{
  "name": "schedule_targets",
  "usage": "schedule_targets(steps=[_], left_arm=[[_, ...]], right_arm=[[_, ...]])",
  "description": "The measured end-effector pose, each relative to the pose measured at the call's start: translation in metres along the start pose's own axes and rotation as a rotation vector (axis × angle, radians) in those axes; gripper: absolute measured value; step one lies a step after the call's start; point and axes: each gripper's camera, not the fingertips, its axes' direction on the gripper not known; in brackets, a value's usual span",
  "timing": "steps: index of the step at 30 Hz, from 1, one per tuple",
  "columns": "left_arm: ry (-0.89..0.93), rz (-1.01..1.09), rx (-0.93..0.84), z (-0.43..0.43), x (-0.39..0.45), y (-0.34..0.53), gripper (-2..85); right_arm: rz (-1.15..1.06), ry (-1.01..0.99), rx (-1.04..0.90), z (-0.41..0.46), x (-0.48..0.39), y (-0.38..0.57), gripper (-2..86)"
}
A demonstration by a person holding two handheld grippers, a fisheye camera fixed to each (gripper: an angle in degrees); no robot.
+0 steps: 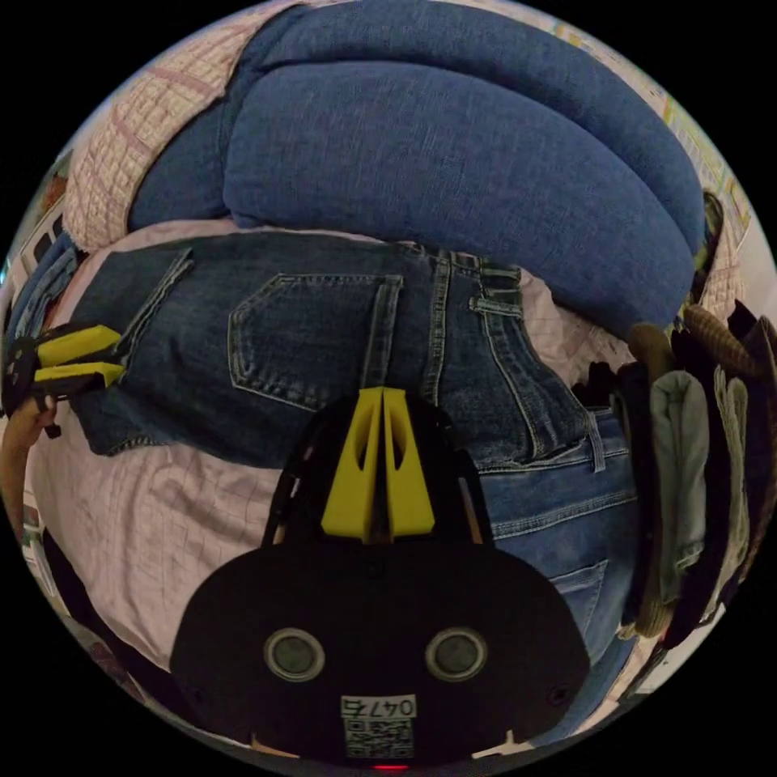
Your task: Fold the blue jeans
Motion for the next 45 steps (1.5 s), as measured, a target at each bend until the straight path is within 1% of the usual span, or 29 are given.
schedule_targets(steps=[3, 7, 8, 10, 12, 14, 17, 19, 20, 23, 25, 26, 28, 29, 31, 33, 35, 36, 37, 39, 40, 45], left_arm=[[0.034, -0.025, 0.000, 0.003, 0.002, 0.004, 11.5], [-0.015, 0.020, -0.009, 0.002, 0.022, 0.008, 11.2], [-0.003, 0.011, -0.011, 0.001, 0.022, 0.008, 11.3], [0.109, -0.031, -0.021, -0.001, 0.015, 0.011, 12.7], [0.125, -0.056, -0.014, -0.003, 0.011, 0.014, 13.3], [0.099, -0.058, -0.022, -0.002, 0.011, 0.017, 12.5], [-0.011, 0.025, -0.031, -0.009, 0.022, 0.022, 8.7], [-0.084, 0.092, -0.001, -0.022, 0.026, 0.030, 5.8], [-0.080, 0.091, 0.016, -0.027, 0.023, 0.033, 5.5], [-0.006, -0.041, 0.155, -0.069, -0.018, 0.054, 5.0], [0.006, -0.207, 0.291, -0.115, -0.075, 0.081, 4.9], [-0.009, -0.241, 0.316, -0.126, -0.090, 0.088, 4.9], [-0.154, -0.330, 0.375, -0.172, -0.142, 0.121, 4.8], [-0.203, -0.341, 0.380, -0.183, -0.154, 0.130, 4.8], [-0.362, -0.420, 0.366, -0.225, -0.203, 0.167, 4.8], [-0.459, -0.506, 0.337, -0.251, -0.239, 0.200, 4.8], [-0.561, -0.604, 0.275, -0.267, -0.271, 0.236, 4.8], [-0.626, -0.651, 0.213, -0.272, -0.289, 0.258, 4.8], [-0.643, -0.664, 0.141, -0.272, -0.305, 0.278, 4.9], [-0.520, -0.669, 0.054, -0.262, -0.325, 0.303, 4.8], [-0.505, -0.688, 0.012, -0.256, -0.331, 0.316, 4.8], [-0.521, -0.722, -0.046, -0.243, -0.335, 0.345, 5.0]], right_arm=[[-0.006, -0.006, 0.001, 0.011, -0.001, -0.001, -1.2], [-0.024, 0.037, 0.012, 0.024, -0.011, 0.000, -1.2], [-0.028, 0.045, 0.014, 0.026, -0.013, 0.000, -1.2], [-0.040, 0.072, 0.015, 0.032, -0.018, 0.000, -1.2], [-0.041, 0.076, 0.013, 0.037, -0.019, 0.000, -1.3], [-0.039, 0.072, 0.014, 0.041, -0.018, -0.001, -1.3], [-0.031, 0.061, 0.023, 0.047, -0.016, 0.001, -1.2], [-0.024, 0.048, 0.040, 0.051, -0.013, 0.003, -1.2], [-0.021, 0.043, 0.046, 0.052, -0.012, 0.004, -1.2], [-0.010, 0.031, 0.059, 0.056, -0.007, 0.006, -1.0], [-0.007, 0.026, 0.061, 0.060, -0.005, 0.006, -0.9], [-0.007, 0.025, 0.061, 0.060, -0.005, 0.006, -0.9], [-0.004, 0.019, 0.066, 0.063, -0.003, 0.006, -0.9], [-0.004, 0.018, 0.067, 0.064, -0.002, 0.006, -0.9], [-0.001, 0.012, 0.068, 0.066, 0.000, 0.006, -0.9], [0.002, 0.007, 0.068, 0.068, 0.002, 0.005, -0.9], [0.003, 0.006, 0.070, 0.069, 0.003, 0.005, -0.9], [0.002, 0.007, 0.071, 0.069, 0.003, 0.005, -0.9], [-0.001, 0.011, 0.072, 0.070, 0.003, 0.004, -0.9], [-0.006, 0.021, 0.071, 0.070, 0.002, 0.004, -0.9], [-0.009, 0.025, 0.070, 0.071, 0.001, 0.003, -1.0], [-0.012, 0.029, 0.068, 0.071, 0.002, 0.001, -1.1]])
